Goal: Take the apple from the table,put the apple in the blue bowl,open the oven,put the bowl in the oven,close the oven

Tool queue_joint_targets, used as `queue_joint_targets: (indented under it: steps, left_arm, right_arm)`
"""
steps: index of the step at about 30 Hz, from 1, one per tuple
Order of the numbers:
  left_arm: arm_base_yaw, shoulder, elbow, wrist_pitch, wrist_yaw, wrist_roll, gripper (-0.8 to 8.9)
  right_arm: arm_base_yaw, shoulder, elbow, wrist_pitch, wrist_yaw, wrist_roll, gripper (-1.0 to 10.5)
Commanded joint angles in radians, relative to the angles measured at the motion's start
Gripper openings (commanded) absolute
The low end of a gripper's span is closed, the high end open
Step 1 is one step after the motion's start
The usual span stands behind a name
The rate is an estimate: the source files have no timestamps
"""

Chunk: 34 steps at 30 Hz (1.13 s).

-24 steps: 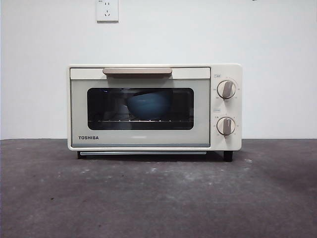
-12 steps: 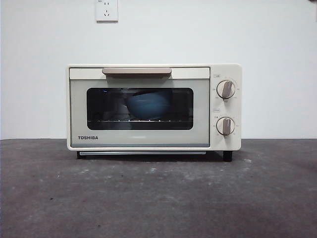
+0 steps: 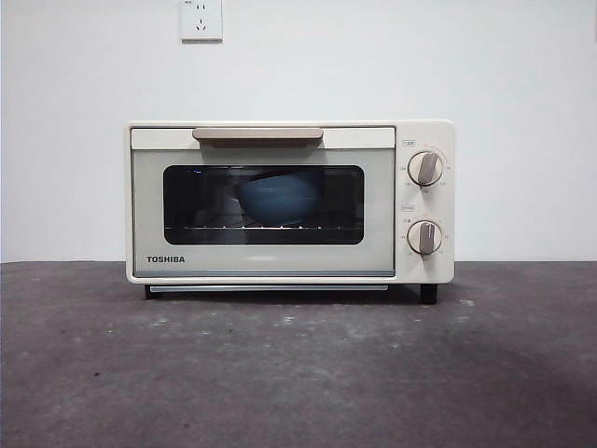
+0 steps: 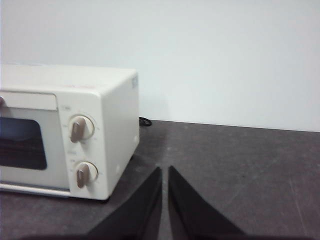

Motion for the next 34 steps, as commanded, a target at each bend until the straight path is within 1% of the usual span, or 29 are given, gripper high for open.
queue_joint_targets:
  steps: [1, 4, 8, 14, 16, 25, 34]
  left_arm:
    - [0.002, -0.002, -0.023, -0.003, -0.001, -0.006, 0.08]
    - [0.002, -0.002, -0.023, -0.003, -0.001, -0.006, 0.07]
    - [0.002, -0.002, -0.023, -0.003, 0.000, -0.006, 0.08]
    - [0.002, -0.002, -0.023, -0.003, -0.001, -0.006, 0.08]
    - [0.002, -0.002, -0.023, -0.003, -0.001, -0.006, 0.08]
    - [0.002, -0.002, -0.023, -0.003, -0.001, -0.006, 0.07]
    - [0.002, -0.002, -0.023, -0.003, 0.000, -0.006, 0.08]
  right_arm:
    - [-0.004, -0.040, -0.048, 0.014, 0.008, -0.006, 0.0]
    - [-0.004, -0.069, -0.095, 0.013, 0.028, 0.002, 0.0]
    - [-0.004, -0.095, -0.148, 0.001, 0.028, 0.015, 0.0]
    - [-0.005, -0.094, -0.147, -0.139, 0.028, 0.015, 0.0]
    - [-0.004, -0.094, -0.146, -0.187, 0.026, 0.027, 0.0]
    - [-0.004, -0.094, -0.145, -0.102, 0.029, 0.027, 0.0]
    - [-0.003, -0.094, -0.145, -0.093, 0.029, 0.027, 0.0]
